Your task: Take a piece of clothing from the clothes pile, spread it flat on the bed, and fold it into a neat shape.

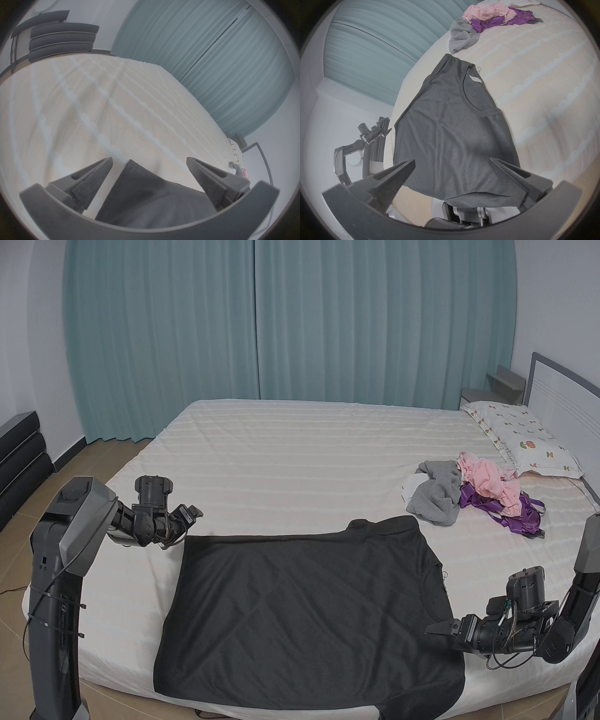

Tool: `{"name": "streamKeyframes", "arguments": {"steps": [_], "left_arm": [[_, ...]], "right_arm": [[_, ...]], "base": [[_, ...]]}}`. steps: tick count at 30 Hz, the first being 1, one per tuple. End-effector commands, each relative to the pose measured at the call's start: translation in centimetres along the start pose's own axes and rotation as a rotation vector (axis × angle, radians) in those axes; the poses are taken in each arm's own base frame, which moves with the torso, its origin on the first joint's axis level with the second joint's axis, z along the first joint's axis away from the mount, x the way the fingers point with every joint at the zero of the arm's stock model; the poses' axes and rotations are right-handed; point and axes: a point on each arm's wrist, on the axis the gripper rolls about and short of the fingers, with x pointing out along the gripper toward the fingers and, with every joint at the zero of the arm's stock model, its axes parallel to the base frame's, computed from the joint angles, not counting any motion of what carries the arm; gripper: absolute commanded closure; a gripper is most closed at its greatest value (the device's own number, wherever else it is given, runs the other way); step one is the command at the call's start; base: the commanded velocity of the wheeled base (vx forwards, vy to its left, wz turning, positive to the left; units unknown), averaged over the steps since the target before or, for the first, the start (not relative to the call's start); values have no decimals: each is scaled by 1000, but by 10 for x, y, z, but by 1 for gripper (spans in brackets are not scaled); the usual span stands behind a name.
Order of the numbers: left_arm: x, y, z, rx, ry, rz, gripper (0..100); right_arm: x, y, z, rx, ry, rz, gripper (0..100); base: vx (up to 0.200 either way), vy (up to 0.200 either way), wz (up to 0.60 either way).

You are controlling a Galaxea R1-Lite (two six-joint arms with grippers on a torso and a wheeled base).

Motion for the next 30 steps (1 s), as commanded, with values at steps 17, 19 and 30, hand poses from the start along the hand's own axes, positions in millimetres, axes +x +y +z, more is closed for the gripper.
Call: {"name": "streamKeyframes", "arguments": {"steps": [17,19,30], "left_arm": [[17,10,-3,-118,26,-20,100],[17,11,-2,-117,24,-20,100],[23,14,17,-193,-147,-46,100]], "right_arm": [[14,17,20,-15,-82,78,0],[18,21,26,-21,-99,87,0],[104,50,109,-37,-292,46,0]], "base": [[0,0,0],[0,0,0],[0,0,0]]}}
